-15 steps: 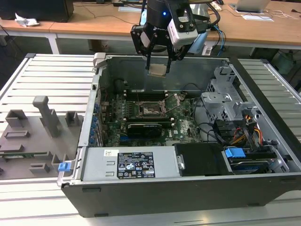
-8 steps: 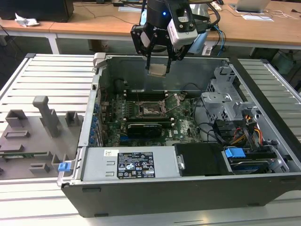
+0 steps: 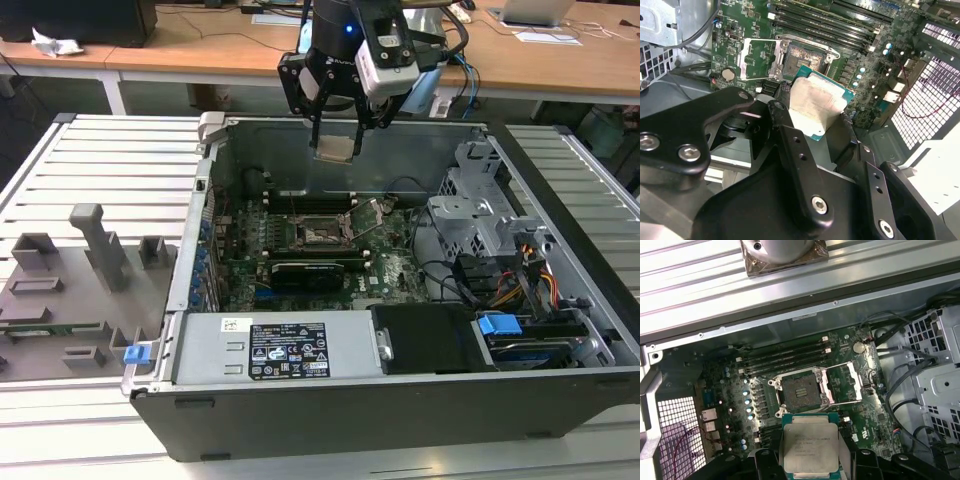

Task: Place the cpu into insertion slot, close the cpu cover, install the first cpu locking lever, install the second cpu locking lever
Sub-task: 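Place the cpu into insertion slot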

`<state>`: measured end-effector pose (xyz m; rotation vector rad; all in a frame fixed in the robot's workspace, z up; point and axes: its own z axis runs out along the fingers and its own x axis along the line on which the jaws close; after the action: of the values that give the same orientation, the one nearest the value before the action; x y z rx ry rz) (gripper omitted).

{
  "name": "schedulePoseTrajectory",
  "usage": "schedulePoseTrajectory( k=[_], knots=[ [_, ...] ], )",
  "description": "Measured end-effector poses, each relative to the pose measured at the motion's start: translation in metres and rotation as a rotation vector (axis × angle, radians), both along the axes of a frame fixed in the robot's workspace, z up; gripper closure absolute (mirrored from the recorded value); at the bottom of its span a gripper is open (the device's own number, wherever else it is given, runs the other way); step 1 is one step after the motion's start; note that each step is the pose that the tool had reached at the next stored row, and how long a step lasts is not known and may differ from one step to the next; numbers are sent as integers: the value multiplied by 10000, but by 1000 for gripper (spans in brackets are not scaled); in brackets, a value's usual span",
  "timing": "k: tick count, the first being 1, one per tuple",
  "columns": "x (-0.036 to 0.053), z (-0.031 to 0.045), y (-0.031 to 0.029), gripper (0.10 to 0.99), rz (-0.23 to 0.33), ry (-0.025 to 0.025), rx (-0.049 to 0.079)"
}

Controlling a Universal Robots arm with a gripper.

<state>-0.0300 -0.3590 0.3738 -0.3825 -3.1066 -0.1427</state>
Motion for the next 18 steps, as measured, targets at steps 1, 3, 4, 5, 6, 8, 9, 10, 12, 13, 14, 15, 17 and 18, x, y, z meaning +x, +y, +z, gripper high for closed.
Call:
schedulePoseTrajectory(
  k=[1,3,4,5,6,8,9,10,12,13,14,15,17,18],
  knots=[
    [0,0,0,557,-5,0,0],
    [0,0,0,557,-14,0,0],
    [0,0,0,557,-16,0,1],
    [0,0,0,557,-18,0,1],
    [0,0,0,557,-26,0,0],
    [0,0,0,557,-40,0,1],
    [0,0,0,557,-47,0,0],
    [0,0,0,557,-51,0,0],
    [0,0,0,557,-59,0,1],
    [0,0,0,557,-61,0,0],
    [0,0,0,557,-66,0,1],
    [0,0,0,557,-69,0,0],
    [0,0,0,557,-79,0,0],
    [0,0,0,557,-85,0,0]
  ],
)
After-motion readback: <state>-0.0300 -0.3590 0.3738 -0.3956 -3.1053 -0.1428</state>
